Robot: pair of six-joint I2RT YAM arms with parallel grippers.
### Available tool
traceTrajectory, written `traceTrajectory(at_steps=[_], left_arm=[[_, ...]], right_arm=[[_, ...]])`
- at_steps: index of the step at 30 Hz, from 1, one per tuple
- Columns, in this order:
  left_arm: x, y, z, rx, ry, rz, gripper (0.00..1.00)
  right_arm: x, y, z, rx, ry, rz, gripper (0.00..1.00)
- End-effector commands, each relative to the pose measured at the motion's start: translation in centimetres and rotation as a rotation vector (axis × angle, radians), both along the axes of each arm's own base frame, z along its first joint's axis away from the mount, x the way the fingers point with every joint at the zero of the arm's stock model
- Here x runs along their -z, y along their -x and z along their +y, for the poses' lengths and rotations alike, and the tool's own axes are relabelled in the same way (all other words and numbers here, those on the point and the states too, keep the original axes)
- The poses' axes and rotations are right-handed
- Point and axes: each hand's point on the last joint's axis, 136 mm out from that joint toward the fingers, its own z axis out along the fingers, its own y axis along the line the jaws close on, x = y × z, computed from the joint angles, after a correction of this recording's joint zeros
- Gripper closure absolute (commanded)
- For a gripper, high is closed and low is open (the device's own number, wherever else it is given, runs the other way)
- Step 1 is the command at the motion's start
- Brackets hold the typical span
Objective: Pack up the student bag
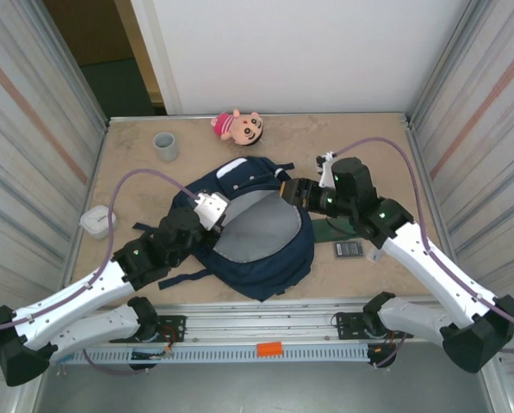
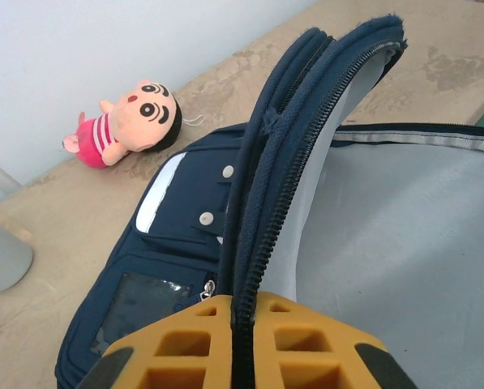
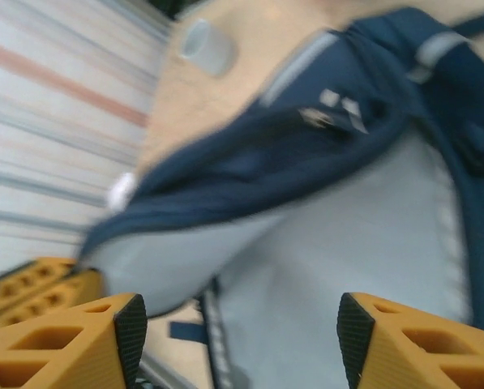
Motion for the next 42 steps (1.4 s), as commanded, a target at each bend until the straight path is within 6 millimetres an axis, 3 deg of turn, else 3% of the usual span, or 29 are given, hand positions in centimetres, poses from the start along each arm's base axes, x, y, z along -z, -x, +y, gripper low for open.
traceTrajectory(at_steps=[1, 3, 5, 9, 16, 18, 20, 24, 31, 35, 39, 42], left_arm=[[-0.3, -0.6, 1.1, -0.070, -0.002, 0.007, 0.94], [-0.5, -0.6, 1.4, -0.082, -0.012, 0.004, 0.94], [-0.6, -0.6, 1.6, -0.084, -0.017, -0.002, 0.94], [-0.4, -0.5, 2.2, -0.096, -0.025, -0.016, 0.94], [-0.9, 0.0, 3.5, -0.106, -0.034, -0.030, 0.94], [-0.9, 0.1, 3.9, -0.112, -0.033, -0.031, 0.94], [-0.8, 0.3, 4.1, -0.115, -0.025, -0.028, 0.93], [-0.2, 0.5, 4.3, -0.115, -0.020, -0.020, 0.94], [-0.6, 0.6, 4.3, -0.112, 0.004, -0.033, 0.93], [-0.6, 0.7, 4.0, -0.101, 0.021, -0.030, 0.93], [-0.5, 0.7, 3.9, -0.095, 0.028, -0.030, 0.93], [-0.5, 0.7, 3.9, -0.092, 0.027, -0.035, 0.93]], right_arm=[[7.3, 3.0, -3.9, 0.044, 0.212, 0.191, 0.37], [9.1, 4.3, -3.7, 0.026, 0.187, 0.255, 0.38], [10.5, 5.3, -2.0, -0.031, 0.095, 0.306, 0.38], [10.8, 5.7, 1.0, -0.083, -0.071, 0.298, 0.41], [12.3, 5.7, 6.5, -0.221, -0.008, 0.311, 0.43], [12.5, 5.6, 7.4, -0.241, 0.012, 0.321, 0.44], [12.2, 5.4, 7.1, -0.232, 0.047, 0.314, 0.44], [10.4, 4.8, 3.0, -0.137, 0.140, 0.306, 0.37], [9.7, 4.3, -9.4, 0.206, 0.318, 0.488, 0.30], [11.1, 3.7, -13.8, 0.317, 0.250, 0.613, 0.26], [14.0, 2.4, -18.2, 0.452, 0.135, 0.736, 0.25], [16.3, 1.4, -20.3, 0.525, 0.067, 0.809, 0.24]])
